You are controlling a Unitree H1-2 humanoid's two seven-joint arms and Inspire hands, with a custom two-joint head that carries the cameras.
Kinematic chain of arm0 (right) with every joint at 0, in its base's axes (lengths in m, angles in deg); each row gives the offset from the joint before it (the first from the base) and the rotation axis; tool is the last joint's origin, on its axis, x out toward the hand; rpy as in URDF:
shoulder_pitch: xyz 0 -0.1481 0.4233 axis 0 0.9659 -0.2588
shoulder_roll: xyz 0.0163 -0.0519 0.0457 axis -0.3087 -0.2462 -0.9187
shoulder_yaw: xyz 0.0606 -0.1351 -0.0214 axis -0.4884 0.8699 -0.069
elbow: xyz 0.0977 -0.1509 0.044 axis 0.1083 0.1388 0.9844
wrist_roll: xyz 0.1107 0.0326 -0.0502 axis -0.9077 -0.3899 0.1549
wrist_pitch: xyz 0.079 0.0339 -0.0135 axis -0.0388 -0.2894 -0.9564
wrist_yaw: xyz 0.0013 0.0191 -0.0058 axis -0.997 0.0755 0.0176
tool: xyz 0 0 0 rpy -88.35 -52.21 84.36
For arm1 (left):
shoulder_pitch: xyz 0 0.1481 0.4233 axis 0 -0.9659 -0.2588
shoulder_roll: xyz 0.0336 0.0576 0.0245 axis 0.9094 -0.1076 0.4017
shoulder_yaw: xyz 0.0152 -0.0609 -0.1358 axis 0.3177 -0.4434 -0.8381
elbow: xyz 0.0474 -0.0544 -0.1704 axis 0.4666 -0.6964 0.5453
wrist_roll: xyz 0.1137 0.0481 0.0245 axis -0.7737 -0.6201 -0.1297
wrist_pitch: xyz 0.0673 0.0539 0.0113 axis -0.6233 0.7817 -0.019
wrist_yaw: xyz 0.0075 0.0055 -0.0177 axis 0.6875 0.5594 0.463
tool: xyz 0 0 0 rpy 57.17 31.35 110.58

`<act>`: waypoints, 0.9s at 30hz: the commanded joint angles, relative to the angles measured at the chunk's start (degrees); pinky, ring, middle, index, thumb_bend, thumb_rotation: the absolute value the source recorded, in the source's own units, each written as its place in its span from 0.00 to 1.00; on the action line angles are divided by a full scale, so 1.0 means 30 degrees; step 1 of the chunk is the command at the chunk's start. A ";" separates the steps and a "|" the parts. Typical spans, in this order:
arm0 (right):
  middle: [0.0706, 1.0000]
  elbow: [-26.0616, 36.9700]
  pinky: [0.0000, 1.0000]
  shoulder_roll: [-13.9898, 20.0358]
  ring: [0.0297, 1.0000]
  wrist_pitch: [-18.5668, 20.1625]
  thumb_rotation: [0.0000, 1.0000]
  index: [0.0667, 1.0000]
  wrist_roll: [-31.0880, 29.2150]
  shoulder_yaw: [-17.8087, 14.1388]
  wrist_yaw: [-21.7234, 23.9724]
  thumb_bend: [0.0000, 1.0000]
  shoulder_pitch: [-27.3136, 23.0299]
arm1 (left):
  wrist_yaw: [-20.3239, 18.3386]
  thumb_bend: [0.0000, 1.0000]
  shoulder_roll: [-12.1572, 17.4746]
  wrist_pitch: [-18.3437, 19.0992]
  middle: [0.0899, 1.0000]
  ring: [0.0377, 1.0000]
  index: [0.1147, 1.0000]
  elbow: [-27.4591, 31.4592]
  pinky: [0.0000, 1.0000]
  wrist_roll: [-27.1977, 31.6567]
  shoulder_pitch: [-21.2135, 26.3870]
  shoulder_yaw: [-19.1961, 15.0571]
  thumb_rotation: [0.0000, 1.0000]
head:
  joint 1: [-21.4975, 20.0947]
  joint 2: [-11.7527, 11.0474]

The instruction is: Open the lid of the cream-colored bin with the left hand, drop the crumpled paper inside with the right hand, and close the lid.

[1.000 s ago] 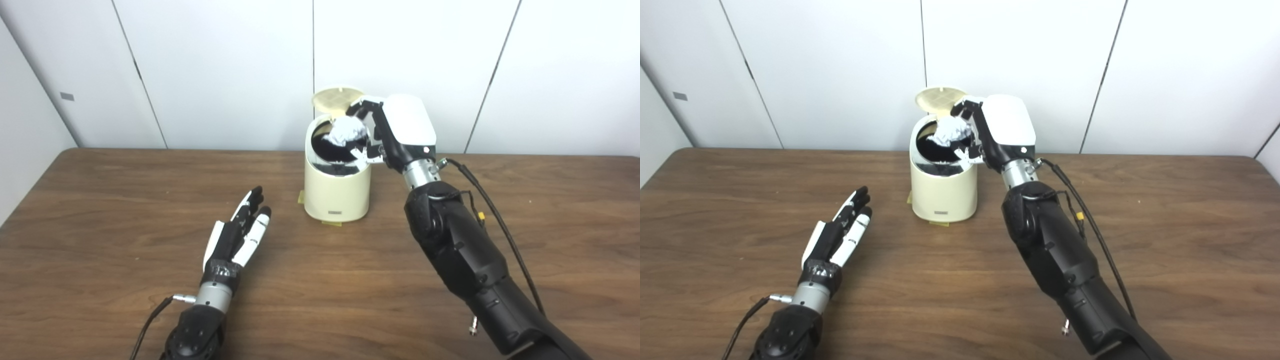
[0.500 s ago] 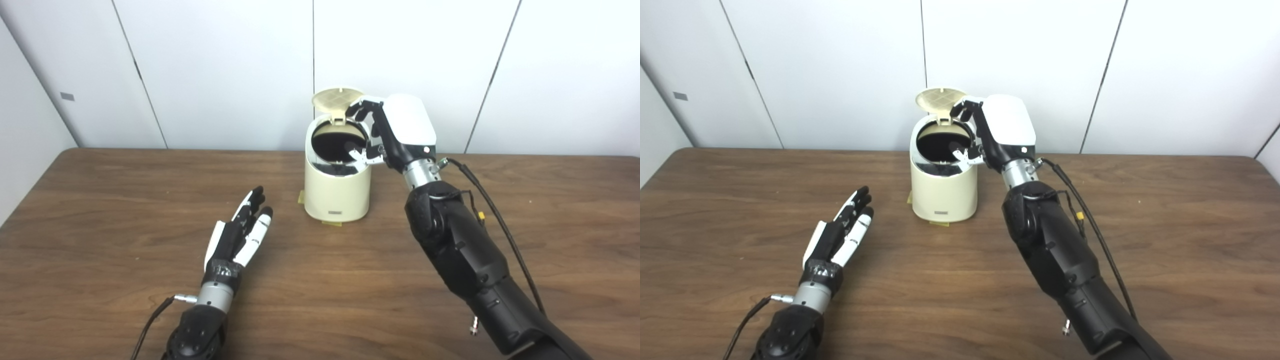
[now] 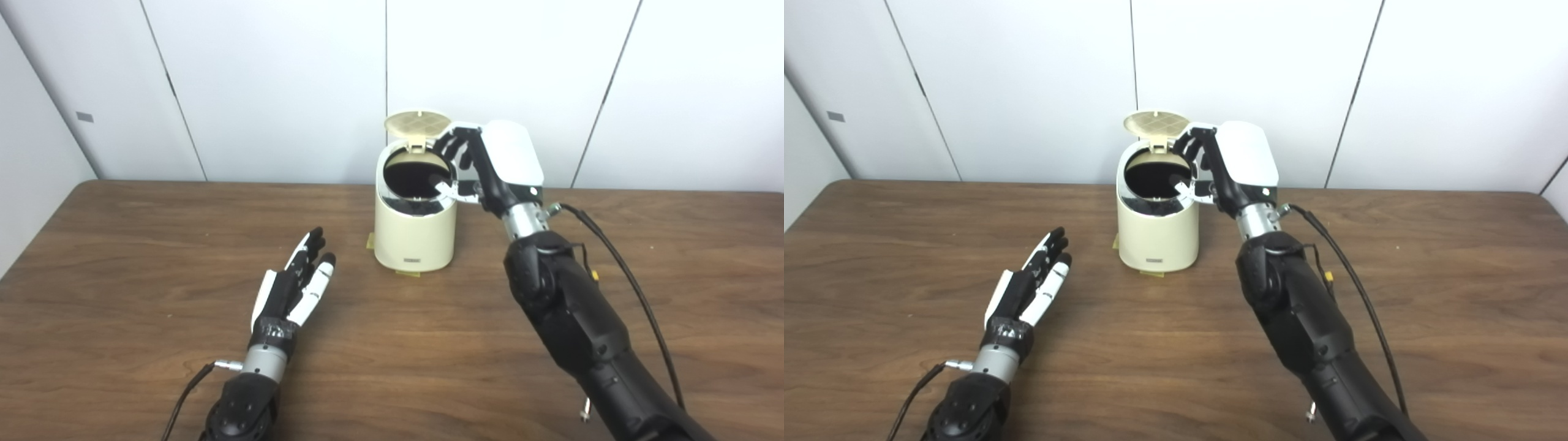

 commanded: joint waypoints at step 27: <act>0.70 0.6702 0.60 0.0903 0.66 0.4261 0.43 0.75 -1.2609 -0.7515 0.5917 0.63 0.5188 | 0.0898 0.38 -0.0109 0.0211 0.93 0.94 0.95 -0.0505 0.95 -0.0315 0.4184 -0.0450 0.62 | -0.0808 -0.0300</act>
